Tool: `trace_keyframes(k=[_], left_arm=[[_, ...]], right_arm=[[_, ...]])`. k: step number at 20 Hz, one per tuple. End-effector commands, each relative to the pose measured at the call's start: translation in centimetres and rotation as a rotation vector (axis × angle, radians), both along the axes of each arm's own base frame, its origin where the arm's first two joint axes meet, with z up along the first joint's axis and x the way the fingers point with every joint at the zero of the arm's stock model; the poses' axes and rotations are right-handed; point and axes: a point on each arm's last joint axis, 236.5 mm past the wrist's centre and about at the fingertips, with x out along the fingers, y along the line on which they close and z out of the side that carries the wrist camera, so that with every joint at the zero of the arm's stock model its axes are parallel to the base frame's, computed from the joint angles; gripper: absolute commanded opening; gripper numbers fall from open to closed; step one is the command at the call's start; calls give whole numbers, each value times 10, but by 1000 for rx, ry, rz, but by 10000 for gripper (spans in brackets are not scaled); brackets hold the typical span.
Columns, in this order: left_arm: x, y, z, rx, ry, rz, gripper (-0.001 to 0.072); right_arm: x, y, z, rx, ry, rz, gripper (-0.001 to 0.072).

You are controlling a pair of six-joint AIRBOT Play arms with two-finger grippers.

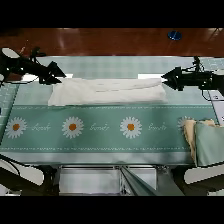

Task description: Fold the shirts.

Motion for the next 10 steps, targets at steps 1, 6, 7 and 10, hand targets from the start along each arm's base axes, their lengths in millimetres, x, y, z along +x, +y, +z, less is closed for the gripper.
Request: trace_keyframes(k=[1, 6, 7, 10], left_arm=[[-3, 35, 30, 19, -13, -16, 508], [3, 71, 148, 144, -364, 102, 507], [-2, 61, 170, 172, -448, 104, 507], [-28, 19, 208, 231, -661, 91, 506]], right_arm=[[-15, -28, 8, -33, 26, -4, 415], [-55, -90, -25, -254, 216, -74, 415], [-51, -86, -30, -242, 212, -91, 415], [-37, -61, -47, -206, 208, -91, 414]])
